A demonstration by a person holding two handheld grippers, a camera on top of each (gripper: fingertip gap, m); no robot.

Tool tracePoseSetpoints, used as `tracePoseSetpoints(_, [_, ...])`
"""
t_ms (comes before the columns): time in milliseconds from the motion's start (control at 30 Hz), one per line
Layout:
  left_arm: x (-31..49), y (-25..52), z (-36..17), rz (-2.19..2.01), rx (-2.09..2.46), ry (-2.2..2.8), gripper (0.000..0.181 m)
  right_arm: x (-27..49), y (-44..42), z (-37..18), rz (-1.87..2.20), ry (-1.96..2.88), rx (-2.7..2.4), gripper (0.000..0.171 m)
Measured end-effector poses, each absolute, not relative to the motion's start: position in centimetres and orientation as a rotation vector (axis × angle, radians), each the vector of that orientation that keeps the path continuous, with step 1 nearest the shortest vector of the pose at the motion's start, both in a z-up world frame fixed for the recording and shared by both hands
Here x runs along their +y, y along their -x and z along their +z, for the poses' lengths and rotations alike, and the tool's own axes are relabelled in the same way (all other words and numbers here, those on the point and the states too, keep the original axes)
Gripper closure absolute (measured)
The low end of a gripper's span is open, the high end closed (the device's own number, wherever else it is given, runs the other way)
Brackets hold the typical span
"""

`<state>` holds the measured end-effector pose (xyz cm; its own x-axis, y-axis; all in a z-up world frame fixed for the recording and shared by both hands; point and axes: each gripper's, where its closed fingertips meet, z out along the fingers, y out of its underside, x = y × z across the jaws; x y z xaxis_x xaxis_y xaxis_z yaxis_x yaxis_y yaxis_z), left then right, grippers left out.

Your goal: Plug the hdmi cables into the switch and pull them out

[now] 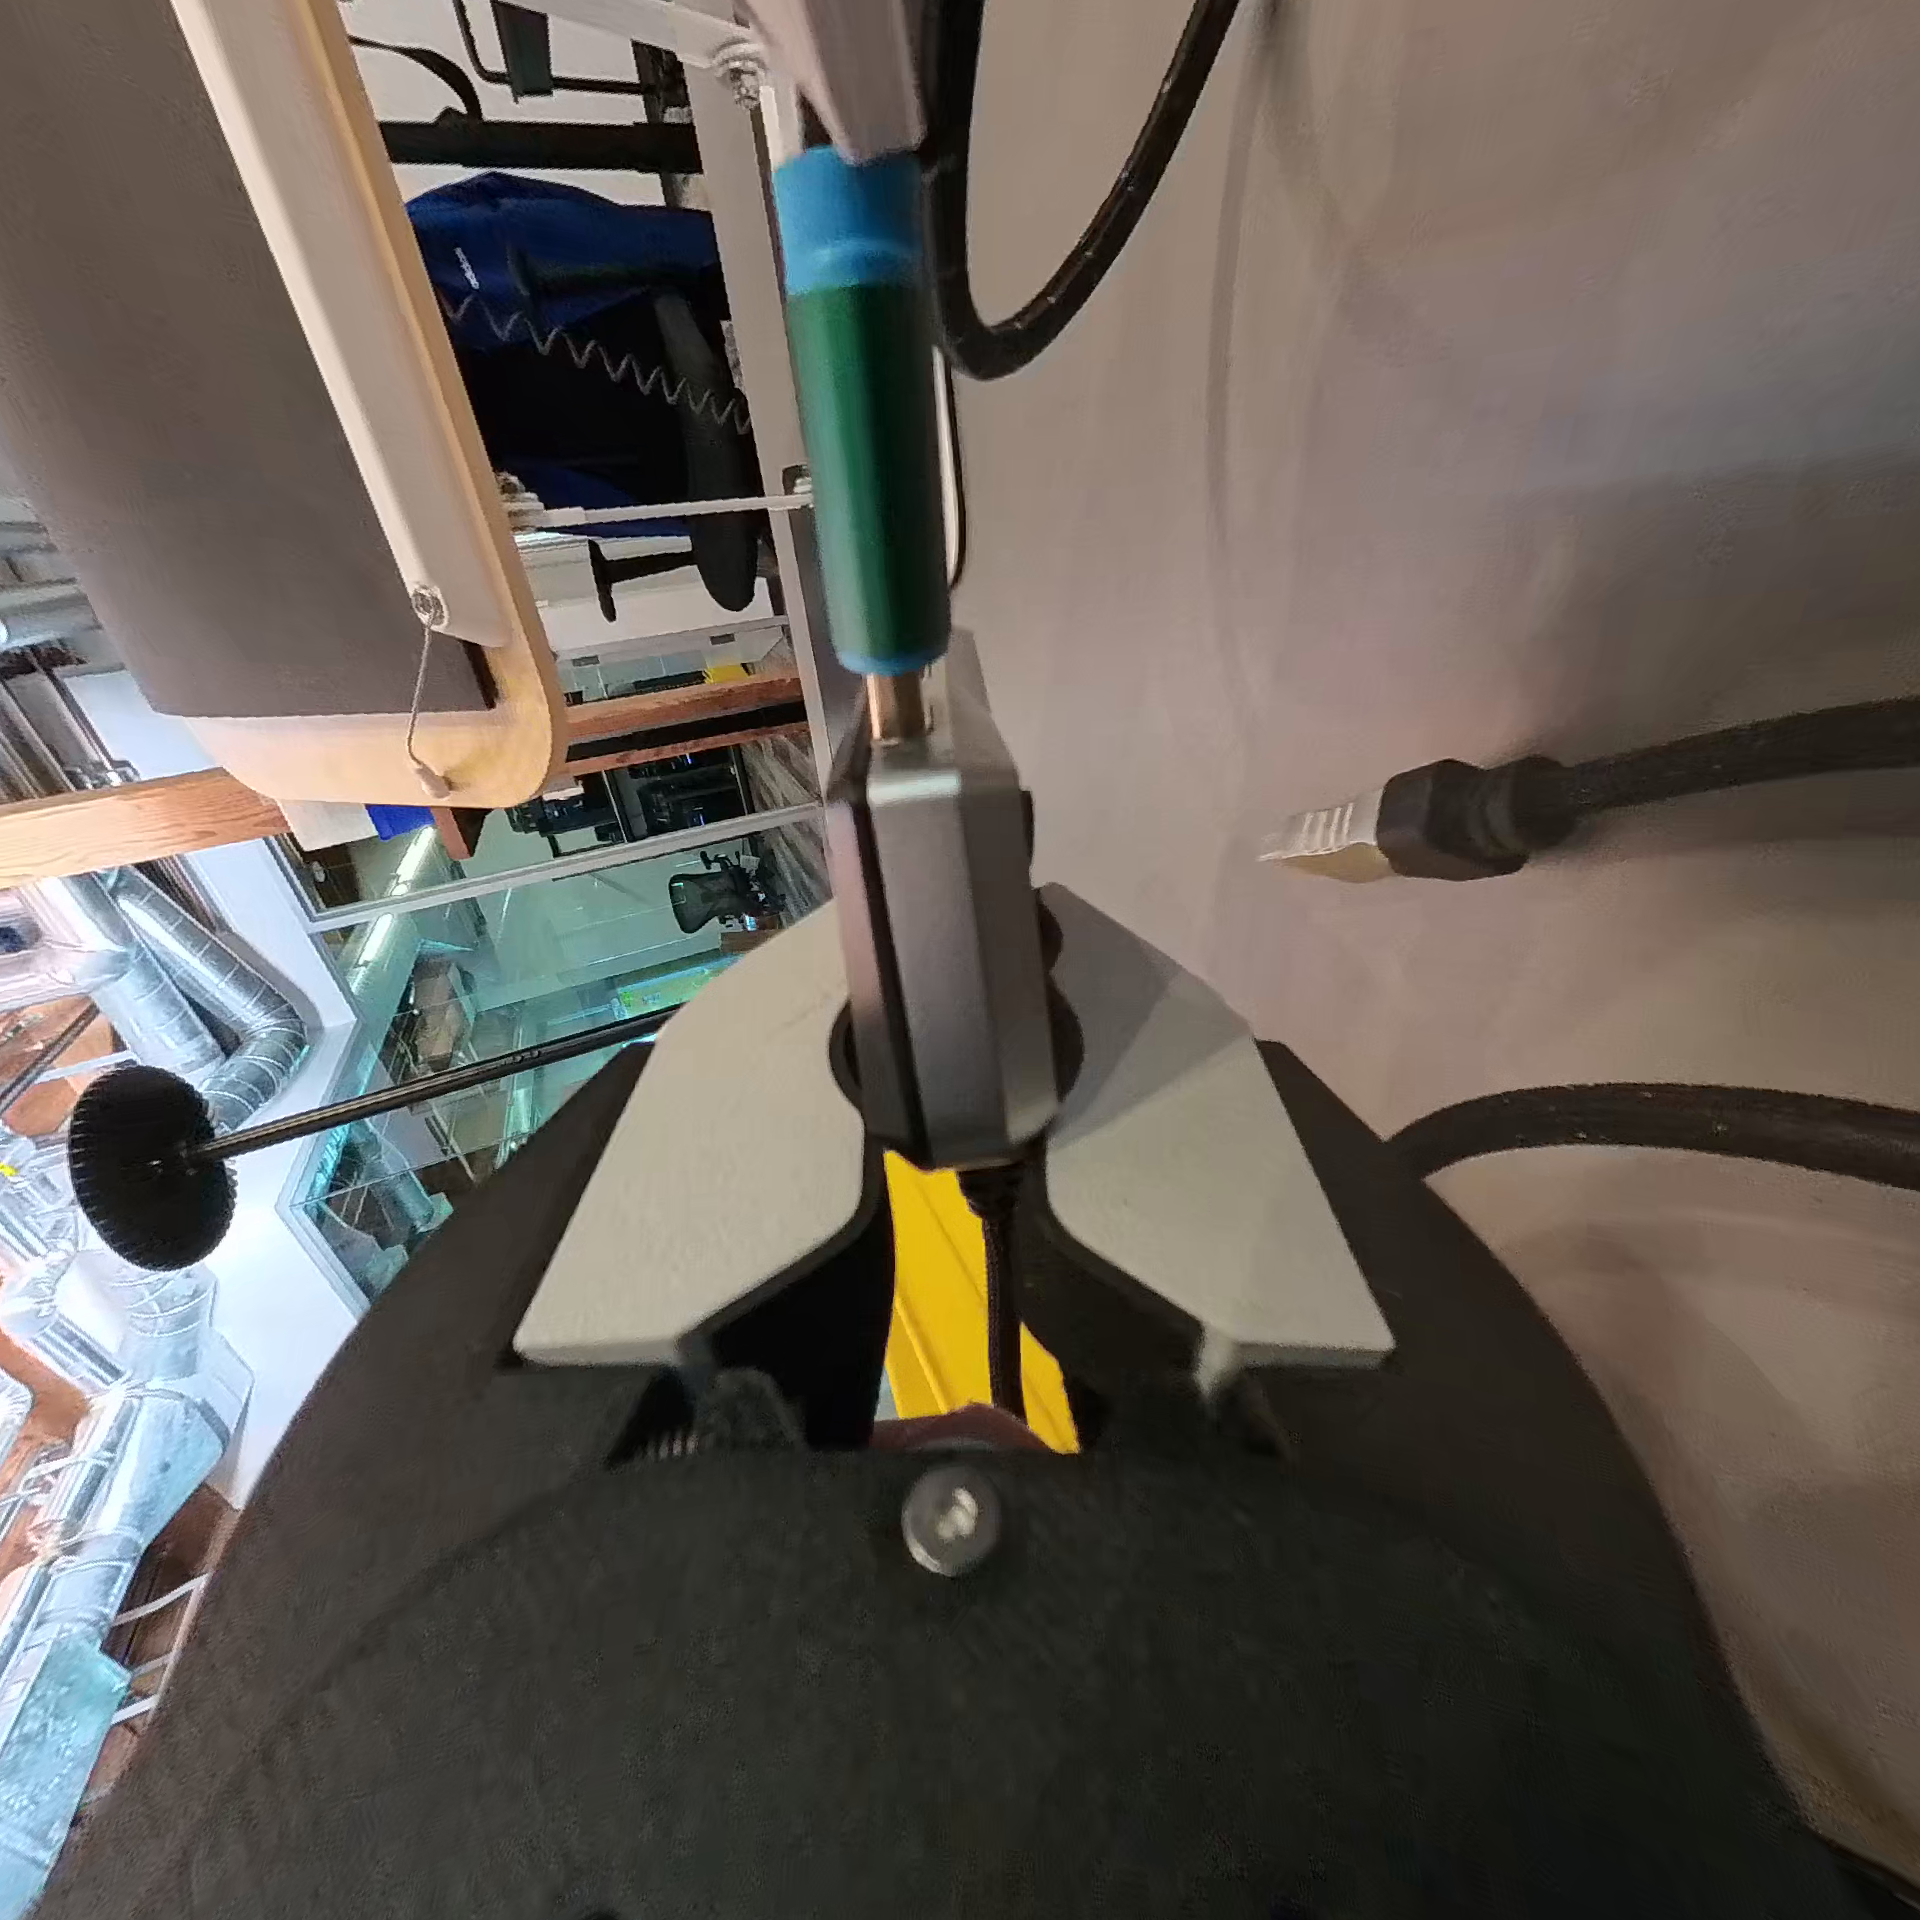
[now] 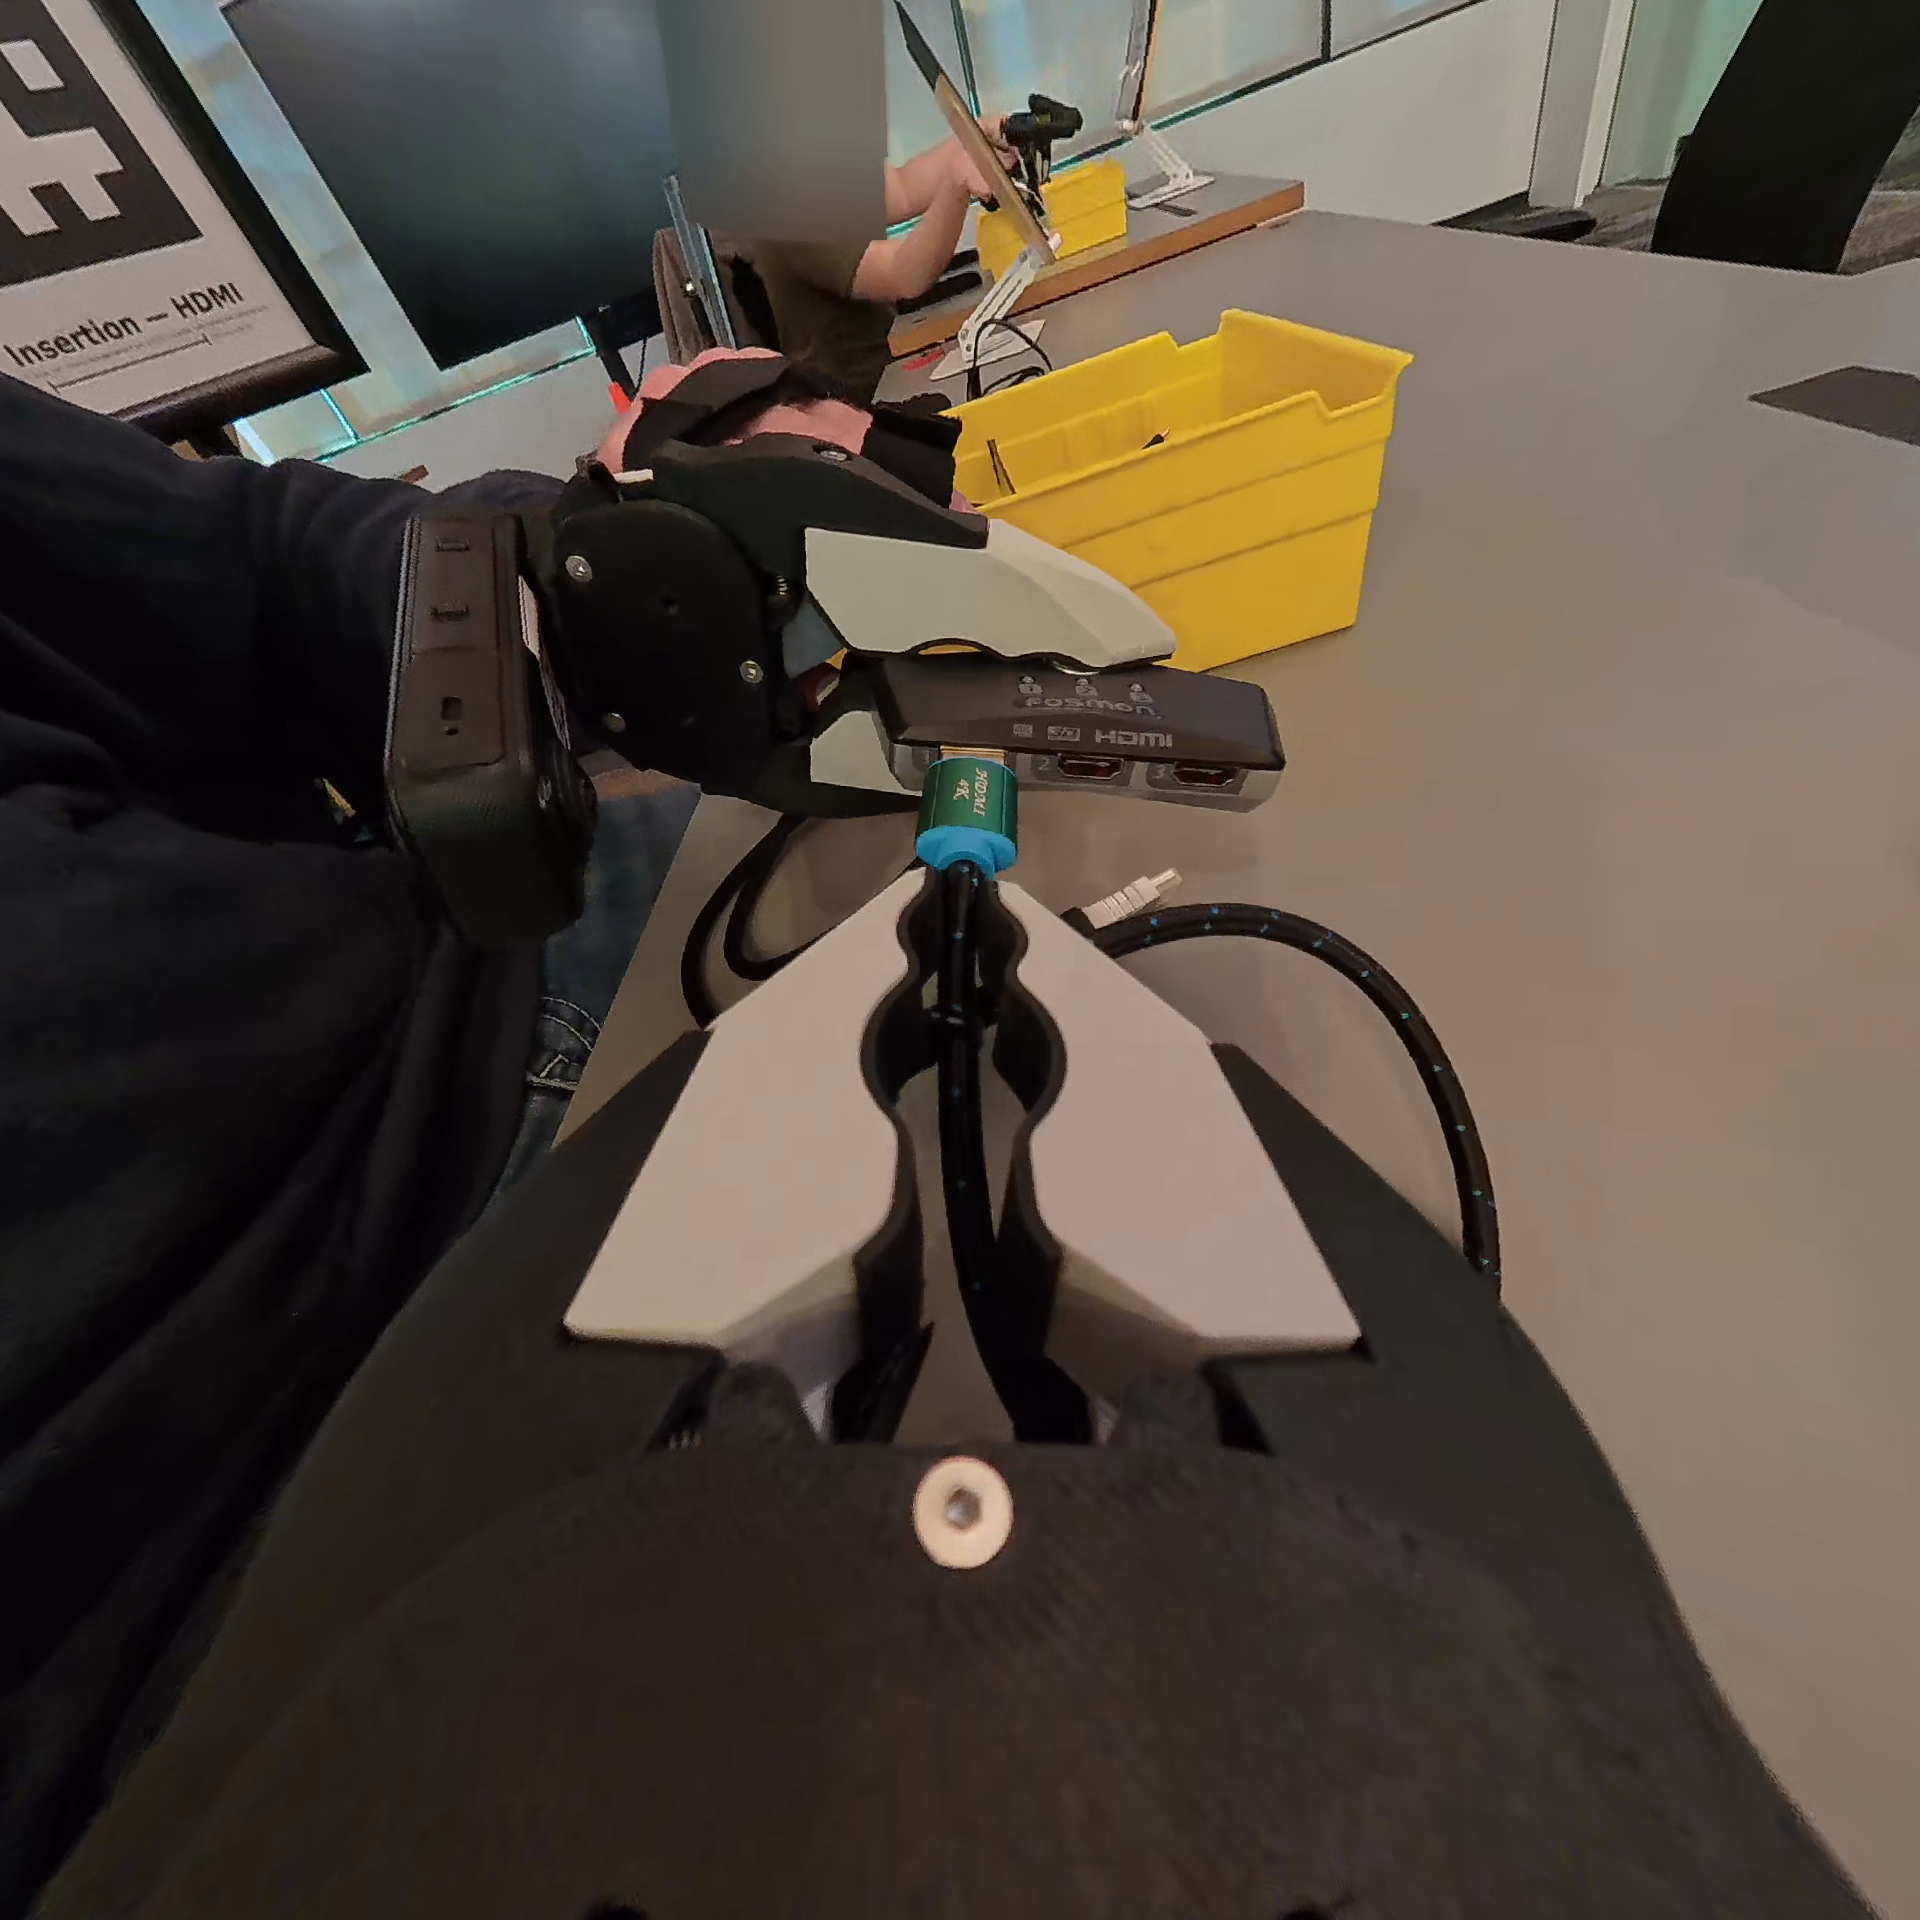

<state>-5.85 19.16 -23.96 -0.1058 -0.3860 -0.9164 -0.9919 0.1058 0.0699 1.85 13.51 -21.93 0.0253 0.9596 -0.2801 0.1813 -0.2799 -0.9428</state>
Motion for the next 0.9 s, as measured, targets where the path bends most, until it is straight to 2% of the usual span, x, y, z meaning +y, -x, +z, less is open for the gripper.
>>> tracePoseSetpoints(900, [18.39,5.15,-24.70,0.930,1.594,1.438,0.160,13.55,-2.02,-21.75,1.393,1.501,-1.190,0.168])
